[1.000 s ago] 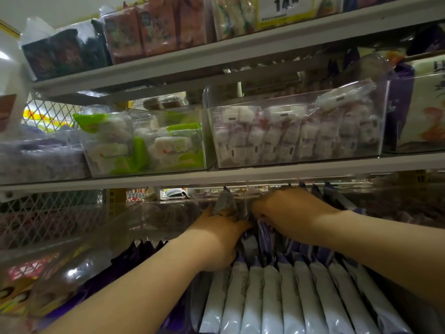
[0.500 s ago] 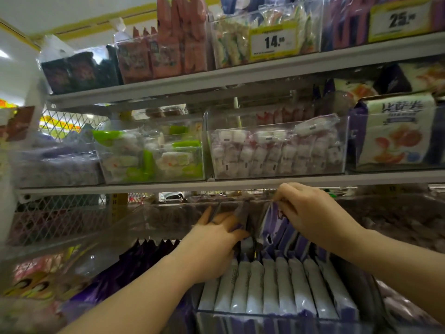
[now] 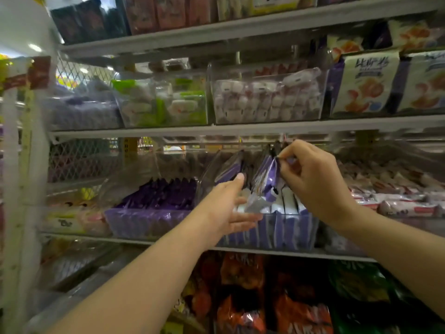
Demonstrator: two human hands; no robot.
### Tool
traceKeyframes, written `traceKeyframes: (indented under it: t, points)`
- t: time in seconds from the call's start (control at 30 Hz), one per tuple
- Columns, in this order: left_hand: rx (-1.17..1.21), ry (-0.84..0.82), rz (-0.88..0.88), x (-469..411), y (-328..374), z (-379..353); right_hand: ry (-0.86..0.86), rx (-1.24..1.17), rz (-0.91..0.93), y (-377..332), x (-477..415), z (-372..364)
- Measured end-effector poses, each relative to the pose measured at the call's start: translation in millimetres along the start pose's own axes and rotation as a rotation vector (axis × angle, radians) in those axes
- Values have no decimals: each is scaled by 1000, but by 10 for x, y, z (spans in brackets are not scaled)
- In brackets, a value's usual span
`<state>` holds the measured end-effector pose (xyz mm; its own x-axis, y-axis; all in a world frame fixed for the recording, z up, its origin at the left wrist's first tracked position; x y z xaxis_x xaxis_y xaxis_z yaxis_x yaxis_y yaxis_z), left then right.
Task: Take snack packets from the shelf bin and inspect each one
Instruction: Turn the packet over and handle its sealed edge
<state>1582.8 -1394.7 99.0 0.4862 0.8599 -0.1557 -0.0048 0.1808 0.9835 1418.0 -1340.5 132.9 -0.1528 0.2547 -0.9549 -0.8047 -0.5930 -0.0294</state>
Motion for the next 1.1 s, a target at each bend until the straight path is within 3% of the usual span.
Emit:
traceKeyframes:
  t: [0.37, 0.5, 0.63, 0.7, 0.9, 1.1]
  points:
    - [131, -10, -304, 653, -393, 13, 42, -254, -50, -602, 528, -27]
    - [17, -35, -321, 795, -679, 171, -134, -426, -199, -698, 807, -123]
    - [-218, 10, -312, 883, -1006, 362, -422, -558, -355, -650, 1154, -272]
    - [-344, 45, -303, 894, -1145, 408, -489, -583, -378, -621, 1315, -361]
    - [-417, 26, -302, 876, -1455, 414, -388, -730, -512, -494, 1738, -617]
    - [-175, 23, -284, 776, -1705, 356, -239, -756, -578, -378, 1983, -810]
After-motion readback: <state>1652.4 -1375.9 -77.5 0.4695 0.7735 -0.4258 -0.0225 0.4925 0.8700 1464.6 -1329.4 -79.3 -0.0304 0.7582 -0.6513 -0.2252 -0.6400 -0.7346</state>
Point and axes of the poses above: each hand's wrist, its own x-axis away from the middle knuckle, its own z-axis out of the back of the hand, y = z × x, the point moved 1 cm from there along -x, towards the middle knuckle, and after that the axes turned 12 degrees about -x, right-handed, at the moved point
